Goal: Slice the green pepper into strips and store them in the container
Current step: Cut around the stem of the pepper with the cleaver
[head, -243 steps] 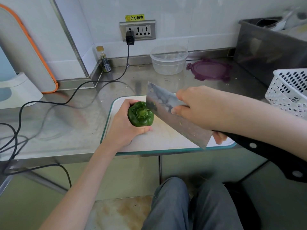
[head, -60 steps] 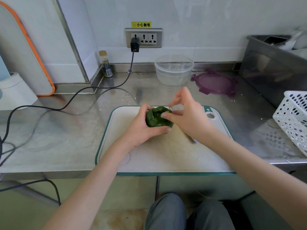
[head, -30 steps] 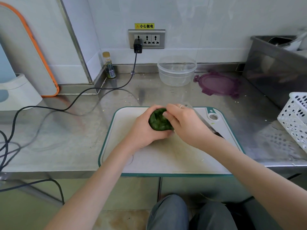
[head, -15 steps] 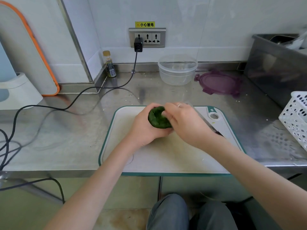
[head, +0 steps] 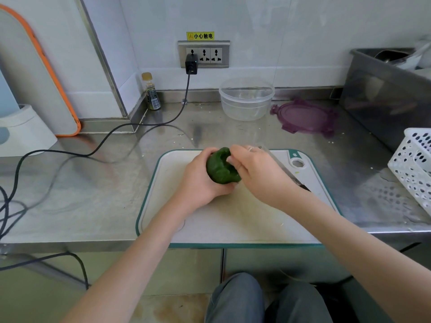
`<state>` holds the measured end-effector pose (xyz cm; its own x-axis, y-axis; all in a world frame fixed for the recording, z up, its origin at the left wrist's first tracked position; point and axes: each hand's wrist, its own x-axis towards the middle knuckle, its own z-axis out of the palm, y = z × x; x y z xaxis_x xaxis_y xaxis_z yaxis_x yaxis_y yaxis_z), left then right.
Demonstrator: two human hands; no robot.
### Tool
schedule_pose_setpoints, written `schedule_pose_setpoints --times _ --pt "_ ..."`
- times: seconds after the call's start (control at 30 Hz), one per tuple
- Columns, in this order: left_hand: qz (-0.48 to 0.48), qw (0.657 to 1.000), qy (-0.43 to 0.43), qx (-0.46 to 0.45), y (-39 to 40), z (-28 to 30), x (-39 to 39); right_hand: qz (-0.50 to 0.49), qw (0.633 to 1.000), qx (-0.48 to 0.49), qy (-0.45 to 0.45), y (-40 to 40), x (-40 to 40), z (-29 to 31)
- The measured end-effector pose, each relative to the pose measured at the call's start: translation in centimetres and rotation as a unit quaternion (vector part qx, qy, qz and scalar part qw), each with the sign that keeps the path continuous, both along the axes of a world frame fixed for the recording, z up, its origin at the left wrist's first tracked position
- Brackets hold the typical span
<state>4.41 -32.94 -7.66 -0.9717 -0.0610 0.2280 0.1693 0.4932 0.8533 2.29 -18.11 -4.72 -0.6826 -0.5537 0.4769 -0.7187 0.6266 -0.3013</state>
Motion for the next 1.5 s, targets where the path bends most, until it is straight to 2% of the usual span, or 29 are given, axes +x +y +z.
schedule_pose_setpoints --times 0.07,0.2,0.33,0.4,0.47,0.57,0.83,1.03,1.2,1.5 --pt "-0.004 1.000 0.007 -0.010 -0.1 0.0 0.0 0.015 1.000 0.004 0.011 0.4 0.4 0.2" --pt "-0.004 1.000 0.008 -0.030 0.0 -0.2 -0.3 -0.031 0.994 -0.050 -0.090 1.6 -1.2 0.5" --pt "-0.006 1.000 -0.004 -0.012 -0.1 -0.1 -0.3 -0.023 0.992 -0.051 -0.116 1.5 -2.5 0.8" --pt "-0.006 1.000 -0.007 -0.003 -0.2 -0.2 -0.4 0.005 0.994 -0.037 -0.107 1.4 -2.0 1.0" --pt "0.004 1.000 -0.010 0.000 -0.2 -0.3 -0.6 0.024 0.998 -0.027 -0.057 1.5 -1.0 1.2" --pt "0.008 1.000 -0.004 0.003 -0.3 -0.4 -0.6 0.023 0.999 -0.030 -0.025 2.2 -0.7 1.3" --pt "-0.014 0.999 0.046 0.008 -0.6 -0.6 -0.5 -0.103 0.980 -0.090 -0.146 3.7 -1.4 1.3" --pt "-0.013 0.993 0.113 0.014 -0.8 -0.7 -0.6 -0.104 0.950 -0.204 -0.211 3.3 -2.3 0.6" --pt "0.005 0.988 0.157 -0.009 -0.7 -0.9 -0.3 -0.130 0.931 -0.235 -0.248 3.1 -3.6 0.7" --pt "0.032 0.986 0.161 -0.004 -0.5 -0.5 -0.1 -0.167 0.935 -0.177 -0.257 2.7 -8.8 0.4"
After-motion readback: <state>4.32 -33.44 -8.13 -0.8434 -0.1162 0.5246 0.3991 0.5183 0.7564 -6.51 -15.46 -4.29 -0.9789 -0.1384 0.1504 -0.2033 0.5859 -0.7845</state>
